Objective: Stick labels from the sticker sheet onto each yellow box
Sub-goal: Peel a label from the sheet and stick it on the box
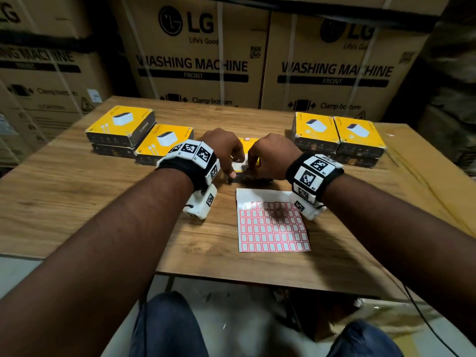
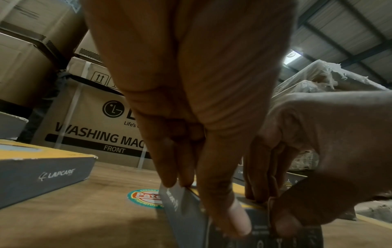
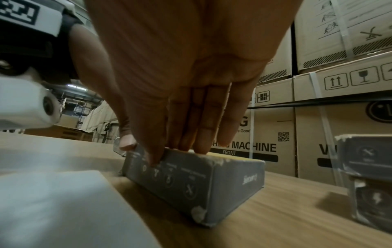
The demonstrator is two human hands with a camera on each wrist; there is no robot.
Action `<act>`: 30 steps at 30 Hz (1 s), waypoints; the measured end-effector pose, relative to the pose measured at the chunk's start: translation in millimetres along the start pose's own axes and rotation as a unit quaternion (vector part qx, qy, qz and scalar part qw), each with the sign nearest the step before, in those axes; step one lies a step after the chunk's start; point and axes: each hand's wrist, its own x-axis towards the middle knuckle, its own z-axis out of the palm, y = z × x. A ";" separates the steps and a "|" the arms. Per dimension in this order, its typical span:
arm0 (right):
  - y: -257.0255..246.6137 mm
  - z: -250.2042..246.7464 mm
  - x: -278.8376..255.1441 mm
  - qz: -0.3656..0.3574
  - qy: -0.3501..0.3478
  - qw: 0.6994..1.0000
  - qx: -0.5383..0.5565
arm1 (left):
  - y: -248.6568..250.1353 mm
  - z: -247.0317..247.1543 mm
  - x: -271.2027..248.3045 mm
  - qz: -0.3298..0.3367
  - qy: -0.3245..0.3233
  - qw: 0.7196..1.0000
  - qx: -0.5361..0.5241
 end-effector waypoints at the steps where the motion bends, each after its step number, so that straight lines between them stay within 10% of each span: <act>1: -0.2 -1.1 0.0 -0.004 -0.004 1.000 -0.001 | 0.1 -0.1 0.6 -0.001 -0.002 1.000 0.001; 30: 32.4 7.6 -8.5 0.039 -0.059 0.971 0.229 | 35.9 12.2 13.0 -0.007 0.028 0.987 0.156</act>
